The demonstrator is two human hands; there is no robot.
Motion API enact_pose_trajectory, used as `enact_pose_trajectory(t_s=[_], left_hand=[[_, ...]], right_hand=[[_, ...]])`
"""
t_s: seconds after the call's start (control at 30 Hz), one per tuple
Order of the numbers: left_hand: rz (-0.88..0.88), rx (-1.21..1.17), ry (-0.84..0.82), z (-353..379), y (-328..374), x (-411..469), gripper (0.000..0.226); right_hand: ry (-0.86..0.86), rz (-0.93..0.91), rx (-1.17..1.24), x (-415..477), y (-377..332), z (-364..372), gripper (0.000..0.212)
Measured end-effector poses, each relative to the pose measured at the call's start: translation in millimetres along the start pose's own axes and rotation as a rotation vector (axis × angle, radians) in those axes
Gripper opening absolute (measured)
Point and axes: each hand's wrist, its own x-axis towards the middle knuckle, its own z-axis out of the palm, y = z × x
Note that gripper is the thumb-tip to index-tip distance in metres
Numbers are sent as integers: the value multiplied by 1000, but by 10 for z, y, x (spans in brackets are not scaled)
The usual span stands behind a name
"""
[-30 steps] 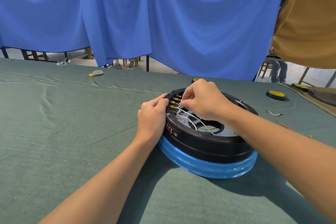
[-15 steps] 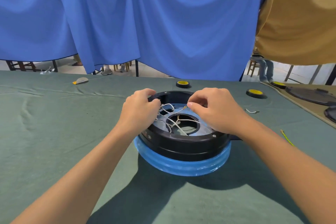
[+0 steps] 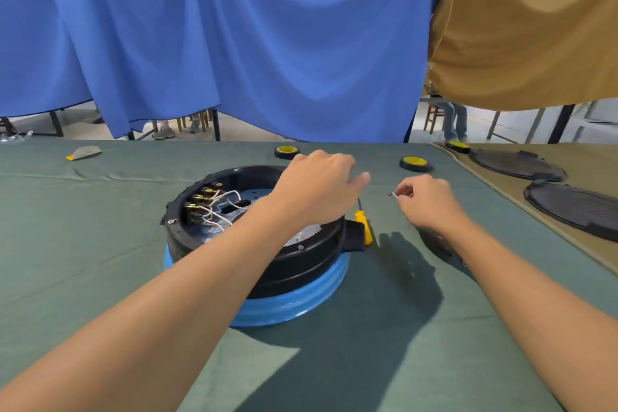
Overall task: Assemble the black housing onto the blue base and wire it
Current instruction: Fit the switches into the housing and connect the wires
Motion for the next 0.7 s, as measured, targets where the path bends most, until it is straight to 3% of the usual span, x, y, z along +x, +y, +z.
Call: enact_pose_trajectory(t_s=[0.23,0.33,0.6,0.7], left_hand=[[-68,-18,-261,179,-46,89,41],[-60,-31,-236,171,-57,82,35],[-68,-82,-188,196,-83,61,34],[-67,-94,-181,202,-78,56,33]], right_hand=[[-164,-54,-193,129,178,188,30],[-127,-75,-231,125,153,210,18],[-36,-167,-242,116,96,252,34],[22,-235,-241,102,94,274,29]])
